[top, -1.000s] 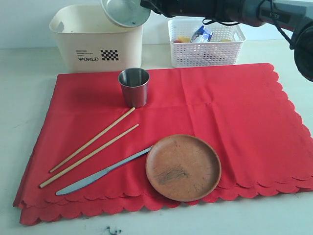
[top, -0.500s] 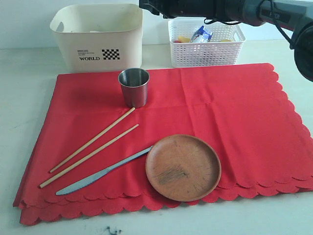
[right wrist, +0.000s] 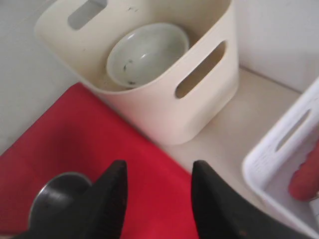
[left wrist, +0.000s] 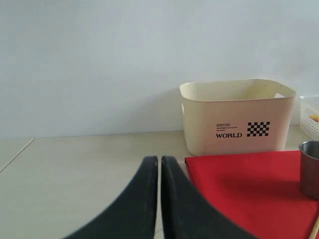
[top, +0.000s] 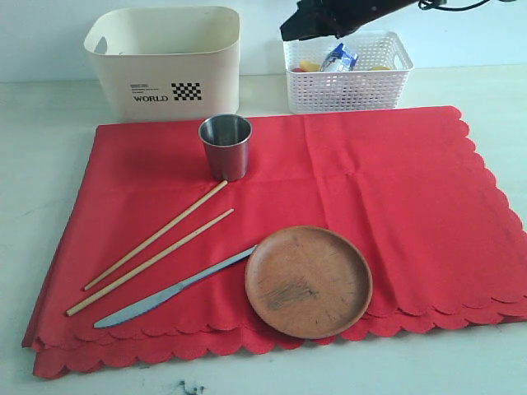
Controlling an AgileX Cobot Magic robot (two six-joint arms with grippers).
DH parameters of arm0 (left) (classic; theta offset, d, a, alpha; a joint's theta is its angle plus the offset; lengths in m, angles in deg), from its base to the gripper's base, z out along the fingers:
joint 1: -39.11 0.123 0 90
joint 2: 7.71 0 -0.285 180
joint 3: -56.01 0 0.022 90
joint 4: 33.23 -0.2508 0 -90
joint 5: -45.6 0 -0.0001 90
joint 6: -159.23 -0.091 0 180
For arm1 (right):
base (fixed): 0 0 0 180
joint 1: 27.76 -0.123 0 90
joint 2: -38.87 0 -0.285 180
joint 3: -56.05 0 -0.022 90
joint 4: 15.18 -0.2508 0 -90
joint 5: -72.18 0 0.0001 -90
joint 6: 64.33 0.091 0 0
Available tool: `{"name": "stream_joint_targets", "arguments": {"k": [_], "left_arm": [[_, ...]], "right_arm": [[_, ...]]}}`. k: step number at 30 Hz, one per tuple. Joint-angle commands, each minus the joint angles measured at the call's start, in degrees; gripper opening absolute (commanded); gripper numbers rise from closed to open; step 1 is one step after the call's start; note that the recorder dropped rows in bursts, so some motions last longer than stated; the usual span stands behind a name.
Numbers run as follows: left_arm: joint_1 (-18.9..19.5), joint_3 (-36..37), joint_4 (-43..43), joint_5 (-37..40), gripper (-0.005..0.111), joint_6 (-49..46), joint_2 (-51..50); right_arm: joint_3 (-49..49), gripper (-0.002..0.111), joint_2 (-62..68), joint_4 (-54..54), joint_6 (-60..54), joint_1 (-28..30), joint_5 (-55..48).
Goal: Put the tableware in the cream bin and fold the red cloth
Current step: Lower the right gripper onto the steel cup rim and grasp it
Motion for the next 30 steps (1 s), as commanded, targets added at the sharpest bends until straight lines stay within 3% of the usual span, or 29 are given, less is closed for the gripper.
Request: {"name": "stream_joint_targets", "arguments": {"k": [1, 9, 17, 22, 30], "left_arm": [[-0.2, 0.0, 0.3, 0.0, 0.005, 0.1, 0.4], [-0.2, 0.0, 0.3, 0.0, 0.005, 0.1, 0.4], [-0.2, 0.0, 0.3, 0.0, 0.005, 0.1, 0.4], [-0.2, 0.0, 0.3, 0.0, 0.005, 0.1, 0.4], [-0.2, 0.0, 0.3, 0.0, 0.005, 0.1, 0.4]], "right_arm": [[0.2, 0.041, -0.8, 1.8, 0.3, -0.6, -9.0], [0.1, 0.042, -0.8, 10.4, 0.8, -6.8, -12.8], [0.1, 0.042, -0.8, 26.5, 9.0, -15.7, -6.0], [0.1, 0.042, -0.3, 33.5, 15.6, -17.2, -1.2], [0.2, 0.042, 1.3, 33.1, 15.6, -17.3, 0.1]]}}
